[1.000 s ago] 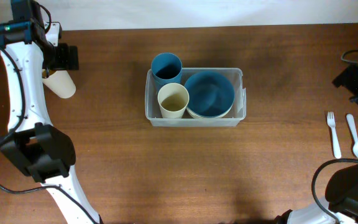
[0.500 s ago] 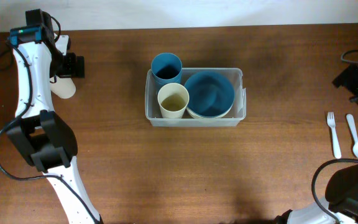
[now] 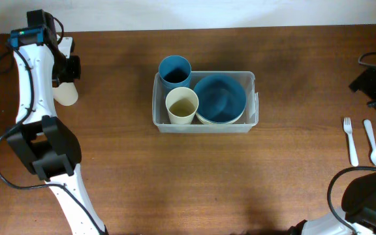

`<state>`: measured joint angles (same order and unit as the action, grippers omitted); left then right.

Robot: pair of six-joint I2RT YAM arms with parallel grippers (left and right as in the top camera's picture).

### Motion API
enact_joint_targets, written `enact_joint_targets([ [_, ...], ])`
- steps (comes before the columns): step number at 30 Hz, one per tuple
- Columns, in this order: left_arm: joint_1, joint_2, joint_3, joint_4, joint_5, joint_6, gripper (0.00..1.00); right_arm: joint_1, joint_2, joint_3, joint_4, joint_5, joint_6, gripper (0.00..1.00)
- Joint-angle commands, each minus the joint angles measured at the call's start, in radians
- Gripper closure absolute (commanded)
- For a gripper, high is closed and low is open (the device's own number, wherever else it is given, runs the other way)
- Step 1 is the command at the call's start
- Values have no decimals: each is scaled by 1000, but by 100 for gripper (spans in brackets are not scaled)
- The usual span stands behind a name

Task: Pack container
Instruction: 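Grasp the remaining cream cup's rim with the left gripper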

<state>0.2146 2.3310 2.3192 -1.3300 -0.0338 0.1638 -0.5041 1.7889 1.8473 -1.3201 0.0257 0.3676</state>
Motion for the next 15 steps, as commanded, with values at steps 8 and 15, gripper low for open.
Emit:
enact_joint_targets([
  [8, 1, -3, 326, -171, 17, -58, 98, 0, 3, -5, 0, 2, 11, 1],
  [15, -2, -19, 665, -358, 305, -71, 98, 0, 3, -5, 0, 2, 11, 1],
])
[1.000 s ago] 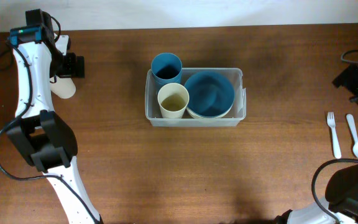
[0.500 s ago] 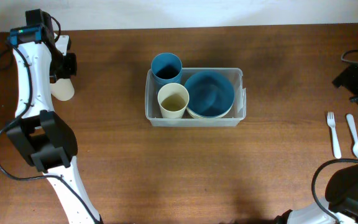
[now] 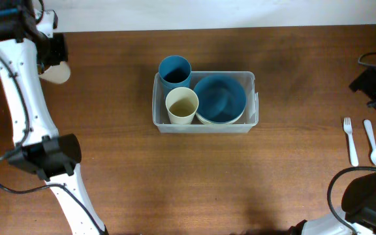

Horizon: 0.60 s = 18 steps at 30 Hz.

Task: Pack container
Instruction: 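Grasp the remaining cream cup's rim with the left gripper, then lift the cream cup and carry it over the first cream cup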

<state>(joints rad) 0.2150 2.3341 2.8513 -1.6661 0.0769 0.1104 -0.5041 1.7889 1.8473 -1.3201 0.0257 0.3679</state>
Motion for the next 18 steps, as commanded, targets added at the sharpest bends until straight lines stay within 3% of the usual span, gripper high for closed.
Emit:
enact_joint_targets([
  [1, -5, -41, 145, -21, 237, -17, 98, 0, 3, -5, 0, 2, 10, 1],
  [8, -101, -218, 160, -22, 269, -20, 99, 0, 3, -5, 0, 2, 10, 1],
  [13, -266, -346, 151, -22, 265, -20, 98, 0, 3, -5, 0, 2, 10, 1],
  [18, -448, -444, 48, -22, 142, -20, 99, 0, 3, -5, 0, 2, 10, 1],
])
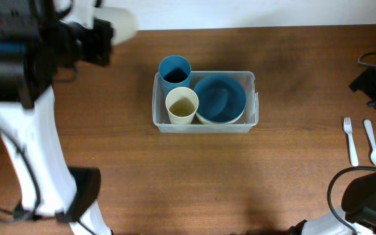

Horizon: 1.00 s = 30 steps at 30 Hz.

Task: Pack container
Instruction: 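Lift the cream cup and carry it over the first cream cup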

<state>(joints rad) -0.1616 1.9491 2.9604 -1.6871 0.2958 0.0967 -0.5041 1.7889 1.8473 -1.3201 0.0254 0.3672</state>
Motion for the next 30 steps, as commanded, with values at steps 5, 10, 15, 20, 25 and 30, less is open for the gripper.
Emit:
enact_joint_targets([
  [5, -195, -144, -259, -1, -95, -37, 98, 0, 3, -5, 0, 2, 11, 1],
  [10, -262, -178, -416, -1, -91, -49, 98, 0, 3, -5, 0, 2, 11, 1],
  [15, -309, -178, -504, 0, -90, -49, 99, 0, 3, -5, 0, 2, 11, 1],
  [20, -347, -177, -526, -1, -91, -52, 98, 0, 3, -5, 0, 2, 11, 1],
  [25, -356, -177, -532, 0, -92, -51, 99, 0, 3, -5, 0, 2, 11, 1],
  [30, -356, -175, -596, 0, -95, -51, 99, 0, 3, -5, 0, 2, 11, 1],
])
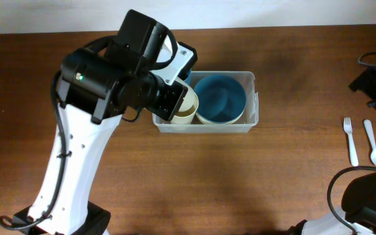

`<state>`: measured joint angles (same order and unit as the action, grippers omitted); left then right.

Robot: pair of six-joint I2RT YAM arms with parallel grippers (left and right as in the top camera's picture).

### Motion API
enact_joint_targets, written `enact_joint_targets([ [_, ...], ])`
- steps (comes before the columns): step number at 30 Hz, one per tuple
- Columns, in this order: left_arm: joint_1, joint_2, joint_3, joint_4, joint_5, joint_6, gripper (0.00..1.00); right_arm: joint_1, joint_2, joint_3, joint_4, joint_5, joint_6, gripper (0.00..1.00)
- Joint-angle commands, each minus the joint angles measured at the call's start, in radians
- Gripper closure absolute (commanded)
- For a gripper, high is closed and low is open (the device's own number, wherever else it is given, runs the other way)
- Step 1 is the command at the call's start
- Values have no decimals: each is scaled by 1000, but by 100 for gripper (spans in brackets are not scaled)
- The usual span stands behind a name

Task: Pack container
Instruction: 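Lift the cream cup and carry it over the first cream cup, then lower the cream cup into the first cream cup and release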

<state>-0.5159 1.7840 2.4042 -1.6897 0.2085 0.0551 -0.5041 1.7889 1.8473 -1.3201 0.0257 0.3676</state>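
Note:
The clear plastic container [250, 121] stands mid-table with a blue bowl [219, 98] in its right half. A cream cup [189, 108] shows at its left half, partly under my left arm. My left gripper [170, 98] hangs high over the container's left end. Its fingers are hidden beneath the wrist, so I cannot tell whether this cup is held or standing in the container. The blue cup is hidden by the arm. My right gripper [372, 83] rests at the far right edge, its jaws unclear.
A white fork [350, 140] and a white spoon [373, 141] lie side by side near the right edge. Cables and the right arm's dark parts sit above them. The left arm covers the table left of the container.
My left arm has moved from the table's back left, where it held a cream cup aloft, to over the container's left end, now hiding the blue cup. The right arm is unchanged.
My left gripper first held a cream cup low at the far left of the table. It then had the cup further back, then high near the back edge. Now the arm stands over the container's left half. The container's contents and cutlery stayed put.

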Motion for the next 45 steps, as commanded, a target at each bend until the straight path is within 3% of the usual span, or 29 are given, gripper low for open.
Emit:
enact_joint_targets([
  [1, -2, -10, -58, 2, -7, -10, 98, 0, 3, -5, 0, 2, 11, 1],
  [18, -1, -10, -134, 115, -8, -5, 98, 0, 3, -5, 0, 2, 11, 1],
  [42, -1, 121, -134, 96, -87, 2, 98, 0, 3, -5, 0, 2, 11, 1],
  [45, -1, 124, -134, 96, -108, 2, 94, 0, 3, -5, 0, 2, 11, 1],
])
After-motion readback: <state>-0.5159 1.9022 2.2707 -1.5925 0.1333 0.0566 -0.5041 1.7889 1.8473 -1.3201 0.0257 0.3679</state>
